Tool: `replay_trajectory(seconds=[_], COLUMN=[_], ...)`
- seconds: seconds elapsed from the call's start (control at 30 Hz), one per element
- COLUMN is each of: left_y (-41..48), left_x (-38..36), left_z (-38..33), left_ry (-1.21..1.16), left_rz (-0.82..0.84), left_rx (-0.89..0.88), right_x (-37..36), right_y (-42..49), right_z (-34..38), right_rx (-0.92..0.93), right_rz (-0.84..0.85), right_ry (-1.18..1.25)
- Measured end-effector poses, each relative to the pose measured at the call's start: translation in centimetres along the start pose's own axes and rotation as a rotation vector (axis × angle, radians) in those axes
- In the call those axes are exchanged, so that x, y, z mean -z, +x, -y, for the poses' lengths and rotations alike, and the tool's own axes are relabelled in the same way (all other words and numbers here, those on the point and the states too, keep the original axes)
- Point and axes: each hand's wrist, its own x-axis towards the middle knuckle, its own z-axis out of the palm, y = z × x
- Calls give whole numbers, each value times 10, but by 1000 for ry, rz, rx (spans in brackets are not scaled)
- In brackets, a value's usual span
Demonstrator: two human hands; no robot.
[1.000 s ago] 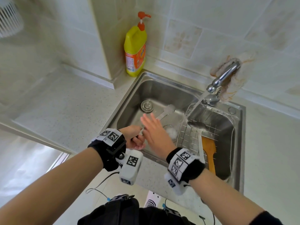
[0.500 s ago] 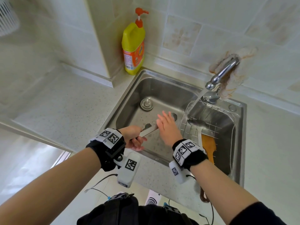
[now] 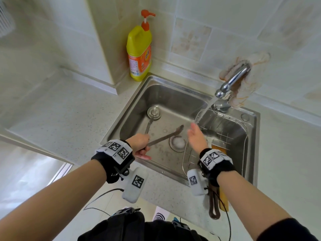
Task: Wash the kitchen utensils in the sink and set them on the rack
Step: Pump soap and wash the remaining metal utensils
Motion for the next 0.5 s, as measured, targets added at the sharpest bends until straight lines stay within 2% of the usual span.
replay_trajectory(seconds=[0.1, 0.23, 0.33, 0.43, 0.5], left_y=[3, 5, 6, 13, 17], left_x=[-4, -11, -15, -18, -19], left_z=[-3, -7, -3, 4, 6], left_ry=[16, 37, 47, 147, 173], left_rz=[-77, -112, -149, -239, -272], left_rx=[14, 22, 6, -127, -165], right_x=[17, 34, 35, 34, 36], right_y=[12, 24, 28, 29, 30], right_z=[0, -3, -6, -10, -12], right_rx=[-197, -291, -361, -367, -380], right_rz=[-87, -136, -192, -109, -72], right_ry=[486, 898, 1136, 1409, 1399])
